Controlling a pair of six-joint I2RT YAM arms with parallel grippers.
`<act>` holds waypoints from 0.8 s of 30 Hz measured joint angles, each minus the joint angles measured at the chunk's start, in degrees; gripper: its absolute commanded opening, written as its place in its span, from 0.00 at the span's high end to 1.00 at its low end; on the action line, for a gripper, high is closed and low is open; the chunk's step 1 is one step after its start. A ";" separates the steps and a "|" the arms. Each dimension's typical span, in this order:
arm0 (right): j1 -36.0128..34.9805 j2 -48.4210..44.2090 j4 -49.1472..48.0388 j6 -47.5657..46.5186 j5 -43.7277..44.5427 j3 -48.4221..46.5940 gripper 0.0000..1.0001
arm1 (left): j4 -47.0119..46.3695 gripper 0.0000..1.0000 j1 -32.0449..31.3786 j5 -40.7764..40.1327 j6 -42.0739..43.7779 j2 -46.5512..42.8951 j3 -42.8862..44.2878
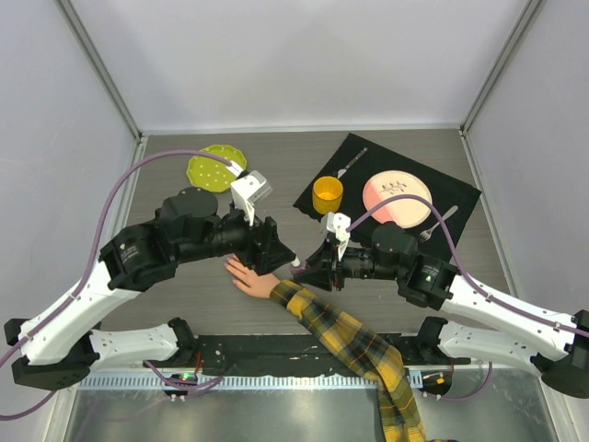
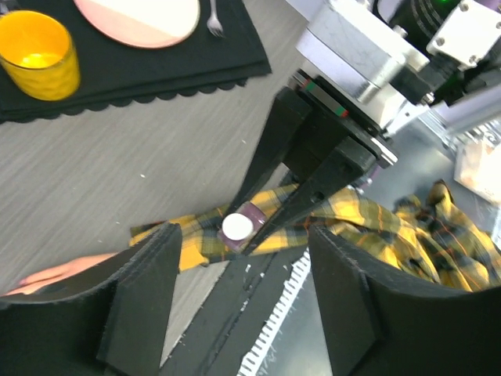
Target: Paint the nails
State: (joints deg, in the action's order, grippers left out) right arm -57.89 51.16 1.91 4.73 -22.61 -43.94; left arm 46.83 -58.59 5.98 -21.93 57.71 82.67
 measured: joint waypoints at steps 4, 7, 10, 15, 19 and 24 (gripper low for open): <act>0.00 -0.02 0.11 -0.15 -0.15 -0.11 0.99 | 0.39 0.29 0.00 3.15 0.13 0.94 -0.09; 0.00 -0.02 0.13 -0.17 -0.50 -0.31 0.99 | 0.63 0.32 0.00 4.59 0.13 2.01 -0.22; 0.00 -0.02 0.13 -0.15 -0.76 -0.46 0.99 | 0.70 0.36 0.00 5.64 0.15 3.13 -0.63; 0.00 -0.02 0.13 -0.17 -0.92 -0.52 0.99 | 0.66 0.46 0.00 6.10 0.13 4.28 -1.25; 0.00 -0.02 0.13 -0.15 -0.92 -0.52 0.99 | 0.59 0.53 0.00 6.27 0.15 4.31 -1.49; 0.00 -0.02 0.13 -0.17 -0.92 -0.52 0.99 | 0.61 0.56 0.00 7.02 0.17 4.31 -1.49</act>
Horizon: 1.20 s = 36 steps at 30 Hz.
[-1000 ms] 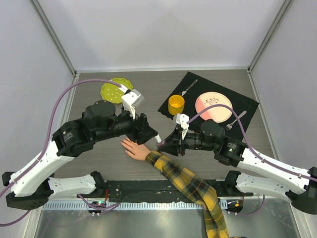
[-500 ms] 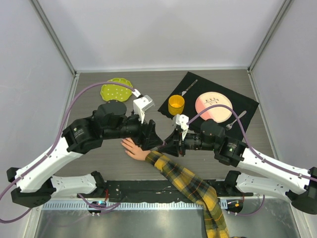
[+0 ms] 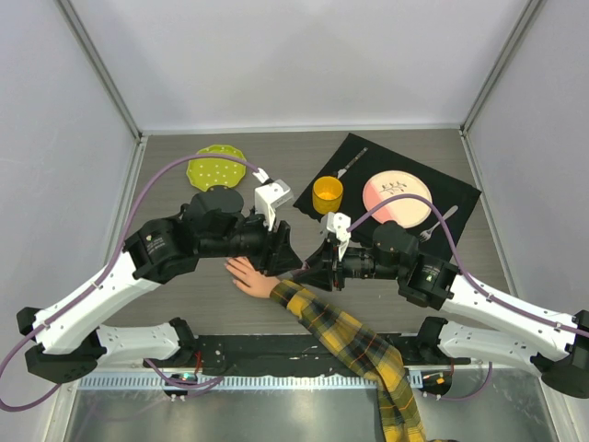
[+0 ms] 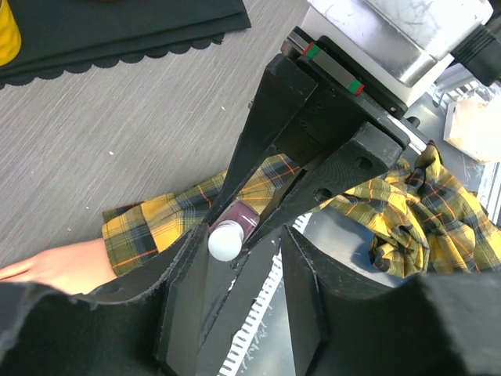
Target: Paint the nails
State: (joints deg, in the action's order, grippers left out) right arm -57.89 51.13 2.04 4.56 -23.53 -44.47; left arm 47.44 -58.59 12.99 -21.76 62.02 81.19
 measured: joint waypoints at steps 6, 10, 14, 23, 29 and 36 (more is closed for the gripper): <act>0.00 0.00 0.00 0.00 -0.11 0.00 0.99 | 0.09 0.63 0.09 0.13 0.15 0.00 0.00; 0.00 0.00 0.00 0.00 -0.22 0.00 0.99 | 0.31 0.69 0.11 0.13 0.83 0.02 0.00; 0.00 0.00 0.24 0.00 -0.44 0.00 0.99 | 0.70 0.71 0.15 0.13 1.49 0.33 0.00; 0.00 0.00 0.39 0.00 -0.44 0.00 0.99 | 0.94 0.89 0.17 0.44 2.60 1.42 0.00; 0.00 0.00 0.37 -0.15 -0.83 0.00 0.99 | 0.96 1.00 0.15 0.28 2.69 1.33 0.00; 0.00 0.00 0.37 -1.05 -1.27 0.00 0.99 | 1.11 1.00 0.13 -1.03 2.03 1.29 0.09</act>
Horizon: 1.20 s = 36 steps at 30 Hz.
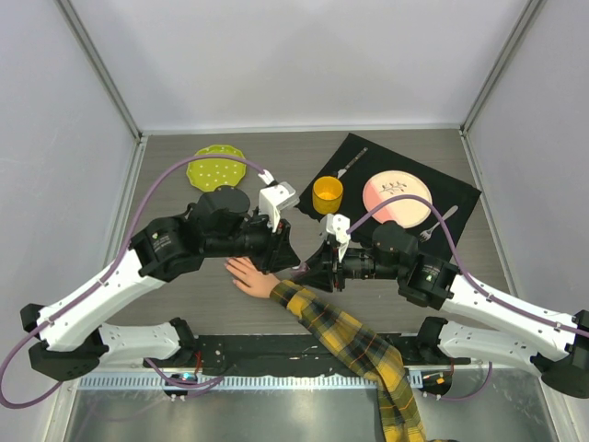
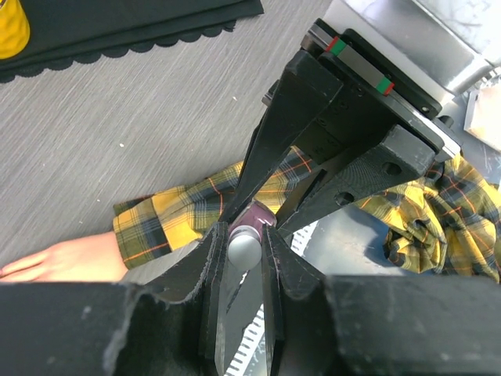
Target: Paint the nails
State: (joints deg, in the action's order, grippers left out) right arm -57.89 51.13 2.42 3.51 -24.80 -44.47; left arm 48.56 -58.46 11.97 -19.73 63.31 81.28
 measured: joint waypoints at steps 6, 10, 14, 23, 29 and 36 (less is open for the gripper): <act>0.00 0.55 -0.94 -0.46 0.15 0.00 0.99 | 2.12 1.00 -0.09 -1.88 -1.81 0.79 1.75; 0.00 1.31 -1.11 -0.46 1.44 0.00 0.99 | 3.63 1.00 -0.09 -4.13 -3.65 1.86 2.75; 0.00 1.79 -1.27 -0.42 2.97 0.00 0.99 | 4.42 1.00 -0.09 -6.56 -5.90 2.54 3.21; -1.73 2.16 -2.36 -0.35 11.28 -0.33 0.99 | 5.18 1.00 -0.35 -14.95 -16.22 3.15 4.70; -6.84 3.10 -2.14 -0.70 25.03 -0.33 0.99 | 8.39 1.00 -0.28 -21.75 -22.88 5.42 7.98; -8.79 3.48 -2.86 -1.57 32.72 0.31 0.99 | 9.18 1.00 -0.31 -24.20 -26.18 8.15 9.09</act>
State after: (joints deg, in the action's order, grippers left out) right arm -66.67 54.61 -0.45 1.93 7.92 -44.16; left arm 57.74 -58.76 -12.23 -45.91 71.46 90.37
